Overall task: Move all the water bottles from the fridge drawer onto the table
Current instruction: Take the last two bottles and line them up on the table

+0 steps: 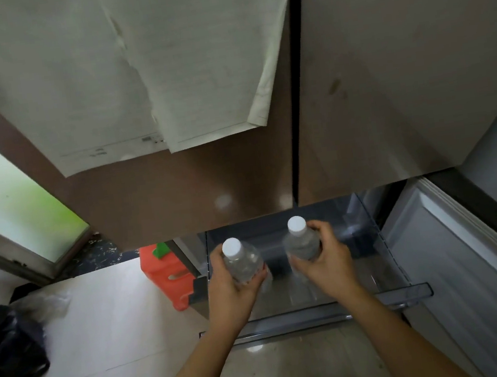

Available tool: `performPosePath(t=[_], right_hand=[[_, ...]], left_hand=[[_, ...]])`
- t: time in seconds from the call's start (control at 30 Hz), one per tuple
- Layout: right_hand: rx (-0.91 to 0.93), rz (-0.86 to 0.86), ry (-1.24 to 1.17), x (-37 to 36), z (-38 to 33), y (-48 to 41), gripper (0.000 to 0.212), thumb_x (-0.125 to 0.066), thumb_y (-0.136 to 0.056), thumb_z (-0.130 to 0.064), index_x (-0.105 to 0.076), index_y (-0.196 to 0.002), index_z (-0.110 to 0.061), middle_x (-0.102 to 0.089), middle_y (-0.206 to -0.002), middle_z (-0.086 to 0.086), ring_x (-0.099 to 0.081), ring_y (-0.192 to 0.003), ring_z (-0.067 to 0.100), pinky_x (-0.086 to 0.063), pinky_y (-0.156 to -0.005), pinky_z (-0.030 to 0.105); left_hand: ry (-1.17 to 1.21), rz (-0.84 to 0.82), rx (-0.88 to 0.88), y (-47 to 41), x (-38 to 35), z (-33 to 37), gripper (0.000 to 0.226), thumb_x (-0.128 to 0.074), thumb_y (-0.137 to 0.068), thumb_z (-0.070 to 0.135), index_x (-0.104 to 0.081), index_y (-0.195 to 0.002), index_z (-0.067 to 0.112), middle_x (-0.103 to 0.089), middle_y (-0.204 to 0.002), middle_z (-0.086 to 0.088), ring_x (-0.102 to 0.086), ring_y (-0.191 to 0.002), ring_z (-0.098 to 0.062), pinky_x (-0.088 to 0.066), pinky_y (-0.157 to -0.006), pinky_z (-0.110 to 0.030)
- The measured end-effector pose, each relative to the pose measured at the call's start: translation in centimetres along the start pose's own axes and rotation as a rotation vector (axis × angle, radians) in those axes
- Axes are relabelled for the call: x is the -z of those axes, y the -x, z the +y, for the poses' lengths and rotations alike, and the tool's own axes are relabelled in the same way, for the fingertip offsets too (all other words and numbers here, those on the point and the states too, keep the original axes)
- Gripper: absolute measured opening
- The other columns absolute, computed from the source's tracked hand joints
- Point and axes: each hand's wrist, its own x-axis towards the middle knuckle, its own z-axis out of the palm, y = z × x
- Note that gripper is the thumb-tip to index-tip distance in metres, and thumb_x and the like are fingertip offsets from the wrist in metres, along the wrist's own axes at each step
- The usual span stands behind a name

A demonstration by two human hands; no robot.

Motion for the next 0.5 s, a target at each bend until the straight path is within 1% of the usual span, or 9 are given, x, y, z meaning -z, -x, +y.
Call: performPosePath(t=[0.07,0.13,0.2,0.23,0.27,0.33,0.4,0.43,0.5], right_hand=[[0.108,-0.018,-0.057,0.0,-1.9,0.6,0.072,-0.090,-0.069,-0.022,-0.047,-0.115,-0.057,-0.064,-0.116,-0.021,-0.061,-0.105,-0.002,-0.050,-0.076,0.010],[0.216,-0.080,-0.081,0.1,-4.0,1.1,0.074,-0.089,-0.069,-0.022,-0.049,-0.121,-0.056,-0.060,-0.119,-0.030,-0.056,-0.110,-0.010,-0.050,-0.082,0.009],[0.324,-0.153,-0.096,0.1,-6.1,1.3,0.074,-0.089,-0.071,-0.025,-0.051,-0.128,-0.052,-0.059,-0.123,-0.030,-0.055,-0.114,-0.010,-0.049,-0.090,0.012],[0.378,-0.183,-0.109,0.0,-7.0,1.3,0.074,-0.088,-0.071,-0.025,-0.050,-0.128,-0.054,-0.058,-0.125,-0.031,-0.054,-0.115,-0.012,-0.047,-0.091,0.009],[0.420,-0.215,-0.131,-0.1,-8.0,1.4,0.075,-0.088,-0.073,-0.025,-0.047,-0.127,-0.058,-0.055,-0.124,-0.034,-0.051,-0.114,-0.017,-0.043,-0.089,0.004],[0.485,-0.283,-0.176,-0.8,-9.8,1.4,0.079,-0.087,-0.075,-0.024,-0.039,-0.125,-0.063,-0.050,-0.123,-0.038,-0.046,-0.112,-0.026,-0.037,-0.085,-0.003],[0.547,-0.373,-0.204,-1.8,-11.1,1.6,0.081,-0.085,-0.076,-0.027,-0.035,-0.127,-0.066,-0.048,-0.124,-0.039,-0.044,-0.113,-0.026,-0.037,-0.085,-0.004],[0.579,-0.421,-0.214,-2.5,-11.7,1.8,0.081,-0.085,-0.076,-0.029,-0.034,-0.127,-0.067,-0.046,-0.124,-0.043,-0.043,-0.114,-0.027,-0.037,-0.086,-0.004],[0.630,-0.525,-0.232,-4.0,-12.9,2.5,0.081,-0.084,-0.077,-0.032,-0.034,-0.131,-0.065,-0.042,-0.124,-0.048,-0.042,-0.114,-0.027,-0.037,-0.086,-0.004]], left_hand=[[0.037,0.080,-0.056,0.3,1.6,1.2,0.084,-0.089,-0.068,0.026,-0.033,-0.123,0.058,-0.054,-0.118,0.033,-0.054,-0.112,0.007,-0.047,-0.093,-0.019],[0.078,0.161,-0.092,1.0,3.0,2.4,0.083,-0.088,-0.069,0.025,-0.037,-0.126,0.057,-0.056,-0.124,0.027,-0.055,-0.117,0.000,-0.049,-0.094,-0.021],[0.098,0.252,-0.091,2.0,4.3,3.4,0.082,-0.087,-0.070,0.026,-0.039,-0.131,0.053,-0.056,-0.128,0.022,-0.055,-0.120,-0.004,-0.049,-0.097,-0.020],[0.103,0.300,-0.085,2.5,4.9,3.9,0.082,-0.087,-0.070,0.026,-0.041,-0.134,0.048,-0.056,-0.128,0.021,-0.055,-0.120,-0.004,-0.050,-0.097,-0.019],[0.105,0.349,-0.084,3.0,5.6,4.4,0.082,-0.088,-0.070,0.024,-0.043,-0.137,0.040,-0.057,-0.129,0.017,-0.055,-0.119,-0.004,-0.051,-0.097,-0.022],[0.096,0.451,-0.084,4.0,6.9,5.4,0.083,-0.088,-0.070,0.023,-0.044,-0.140,0.025,-0.058,-0.131,0.008,-0.056,-0.120,-0.008,-0.052,-0.099,-0.032],[0.068,0.551,-0.056,5.6,8.1,6.2,0.084,-0.088,-0.070,0.027,-0.044,-0.141,0.023,-0.058,-0.133,0.004,-0.057,-0.122,-0.014,-0.051,-0.100,-0.040],[0.057,0.606,-0.038,6.7,8.7,6.6,0.083,-0.088,-0.070,0.028,-0.044,-0.141,0.024,-0.059,-0.132,0.004,-0.058,-0.121,-0.016,-0.051,-0.099,-0.042],[0.021,0.717,-0.002,9.2,10.1,7.2,0.080,-0.087,-0.072,0.026,-0.044,-0.139,0.024,-0.060,-0.129,0.008,-0.059,-0.118,-0.013,-0.052,-0.096,-0.033]])
